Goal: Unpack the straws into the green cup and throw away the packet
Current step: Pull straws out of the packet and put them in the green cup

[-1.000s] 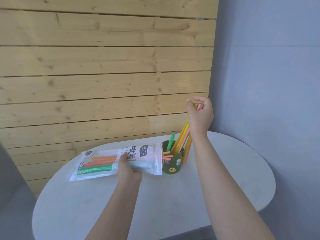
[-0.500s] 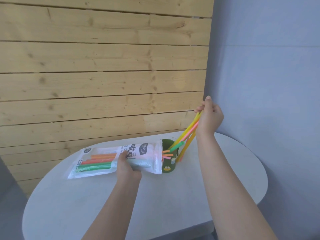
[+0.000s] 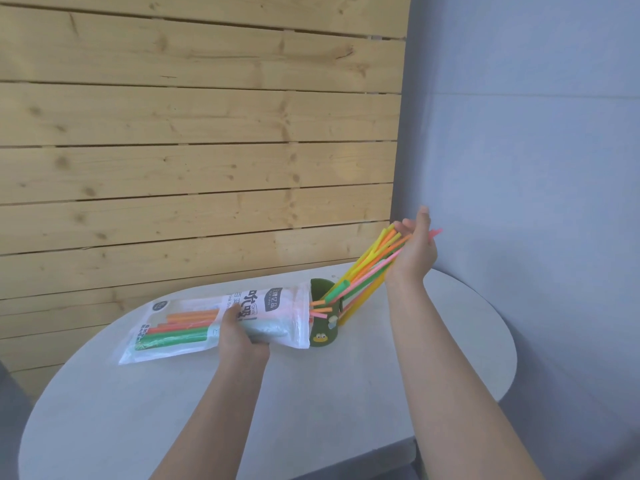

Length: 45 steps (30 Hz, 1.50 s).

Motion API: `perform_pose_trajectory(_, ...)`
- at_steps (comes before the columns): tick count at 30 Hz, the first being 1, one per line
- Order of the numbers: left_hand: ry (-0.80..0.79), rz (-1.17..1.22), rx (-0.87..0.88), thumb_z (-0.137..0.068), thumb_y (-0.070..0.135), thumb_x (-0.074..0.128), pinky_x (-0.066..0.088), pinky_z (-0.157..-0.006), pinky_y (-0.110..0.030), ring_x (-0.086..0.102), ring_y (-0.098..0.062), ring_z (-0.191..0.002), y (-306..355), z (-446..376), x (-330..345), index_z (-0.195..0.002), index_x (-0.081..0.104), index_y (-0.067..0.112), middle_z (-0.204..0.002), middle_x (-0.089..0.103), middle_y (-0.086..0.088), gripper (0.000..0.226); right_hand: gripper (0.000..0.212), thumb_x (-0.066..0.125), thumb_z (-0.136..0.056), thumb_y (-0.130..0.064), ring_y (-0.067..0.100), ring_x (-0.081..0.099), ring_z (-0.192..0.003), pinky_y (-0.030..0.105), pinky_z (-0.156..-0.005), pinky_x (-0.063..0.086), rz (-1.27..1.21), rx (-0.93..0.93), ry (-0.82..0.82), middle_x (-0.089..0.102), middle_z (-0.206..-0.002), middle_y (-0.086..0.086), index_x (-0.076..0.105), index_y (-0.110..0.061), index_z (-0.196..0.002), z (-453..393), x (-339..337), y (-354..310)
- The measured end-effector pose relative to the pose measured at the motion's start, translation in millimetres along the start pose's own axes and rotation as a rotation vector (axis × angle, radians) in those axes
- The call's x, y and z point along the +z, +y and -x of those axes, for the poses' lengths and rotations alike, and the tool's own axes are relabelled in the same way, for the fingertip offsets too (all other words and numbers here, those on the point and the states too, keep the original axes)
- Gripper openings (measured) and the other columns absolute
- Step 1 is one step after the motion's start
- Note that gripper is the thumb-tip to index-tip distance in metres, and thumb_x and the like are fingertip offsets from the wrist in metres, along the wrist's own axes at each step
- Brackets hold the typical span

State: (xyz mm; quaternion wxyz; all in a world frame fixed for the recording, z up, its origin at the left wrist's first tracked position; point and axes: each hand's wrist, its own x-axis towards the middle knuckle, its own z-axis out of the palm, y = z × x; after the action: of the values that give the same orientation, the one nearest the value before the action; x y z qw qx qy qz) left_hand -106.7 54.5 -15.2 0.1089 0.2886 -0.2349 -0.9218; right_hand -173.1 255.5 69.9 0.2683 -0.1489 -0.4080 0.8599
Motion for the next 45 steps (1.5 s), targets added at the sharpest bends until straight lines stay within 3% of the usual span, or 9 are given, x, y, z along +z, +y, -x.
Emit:
perform_pose_trajectory(4, 0.003, 0.002, 0.001, -0.09, 0.017, 0.059, 0.054, -0.074, -0.035, 0.064, -0.018, -0.078, 0, 0, 0, -0.091, 0.058, 0.016, -0.091, 0.066, -0.001, 0.002, 0.045, 0.06, -0.077, -0.062, 0.01, 0.062, -0.055, 0.025, -0.059, 0.05, 0.037, 0.049, -0.058, 0.063, -0.06, -0.007, 0.062, -0.019, -0.064, -2, -9, 8)
perform_pose_trajectory(7, -0.012, -0.007, 0.002, -0.09, 0.017, 0.058, 0.053, -0.077, -0.035, 0.064, -0.018, -0.078, -1, 0, 0, -0.092, 0.058, 0.015, -0.09, 0.067, -0.001, 0.002, 0.054, 0.056, -0.074, -0.07, 0.01, 0.068, -0.076, 0.027, -0.065, 0.051, 0.107, 0.113, -0.102, 0.069, -0.081, -0.006, 0.065, -0.02, -0.093, -2, -15, 17)
perform_pose_trajectory(9, -0.021, -0.011, 0.003, -0.09, 0.017, 0.057, 0.053, -0.081, -0.036, 0.064, -0.018, -0.078, -2, 0, 0, -0.09, 0.058, 0.016, -0.09, 0.067, -0.001, 0.002, 0.054, 0.052, -0.073, -0.074, 0.013, 0.068, -0.081, 0.029, -0.067, 0.051, 0.14, 0.125, -0.113, 0.069, -0.083, -0.005, 0.065, -0.025, -0.092, -2, -17, 21)
perform_pose_trajectory(12, -0.02, -0.013, -0.004, -0.09, 0.017, 0.057, 0.053, -0.078, -0.034, 0.064, -0.018, -0.078, -2, -1, 0, -0.09, 0.058, 0.016, -0.09, 0.066, 0.0, 0.002, 0.063, 0.045, -0.071, -0.079, 0.014, 0.064, -0.068, 0.028, -0.066, 0.049, 0.152, 0.123, -0.094, 0.065, -0.068, -0.005, 0.063, -0.019, -0.074, -2, -16, 23)
perform_pose_trajectory(16, -0.019, -0.015, -0.004, -0.09, 0.017, 0.057, 0.052, -0.079, -0.033, 0.063, -0.018, -0.078, -1, -2, 1, -0.089, 0.058, 0.015, -0.091, 0.066, -0.001, 0.002, 0.079, 0.038, -0.077, -0.078, 0.016, 0.057, -0.067, 0.028, -0.062, 0.042, 0.216, 0.07, -0.029, 0.063, -0.077, 0.005, 0.069, -0.007, -0.095, -3, -15, 26)
perform_pose_trajectory(28, -0.01, 0.011, -0.013, -0.089, 0.016, 0.057, 0.049, -0.097, -0.037, 0.064, -0.018, -0.079, -1, 0, 2, -0.088, 0.059, 0.015, -0.09, 0.066, -0.001, 0.002, 0.055, 0.051, -0.081, -0.066, 0.007, 0.045, -0.039, 0.024, -0.052, 0.042, 0.127, -0.097, 0.016, 0.043, -0.037, -0.011, 0.057, -0.017, -0.055, -1, -7, -4)
perform_pose_trajectory(37, -0.015, -0.004, -0.015, -0.09, 0.018, 0.058, 0.053, -0.089, -0.036, 0.065, -0.017, -0.079, 0, 0, 0, -0.09, 0.059, 0.015, -0.093, 0.067, 0.0, 0.002, 0.055, 0.056, -0.078, -0.064, 0.006, 0.035, -0.039, 0.02, -0.045, 0.033, 0.204, -0.09, -0.067, 0.034, -0.043, -0.008, 0.062, -0.015, -0.053, -6, -10, -10)
perform_pose_trajectory(42, -0.014, -0.016, -0.01, -0.09, 0.018, 0.057, 0.053, -0.085, -0.035, 0.065, -0.017, -0.079, 1, -1, 0, -0.089, 0.059, 0.016, -0.092, 0.067, 0.001, 0.002, 0.049, 0.057, -0.08, -0.06, 0.0, 0.04, -0.035, 0.014, -0.042, 0.036, 0.207, -0.136, -0.003, 0.04, -0.034, -0.014, 0.062, -0.018, -0.055, 1, -7, -22)
perform_pose_trajectory(45, -0.007, -0.016, -0.004, -0.089, 0.018, 0.058, 0.052, -0.09, -0.036, 0.065, -0.017, -0.08, 2, 0, 0, -0.09, 0.059, 0.016, -0.094, 0.067, 0.001, 0.002, 0.047, 0.057, -0.08, -0.059, 0.007, 0.04, -0.044, 0.021, -0.051, 0.035, 0.207, -0.17, 0.057, 0.041, -0.042, -0.013, 0.061, -0.022, -0.051, 1, -5, -38)
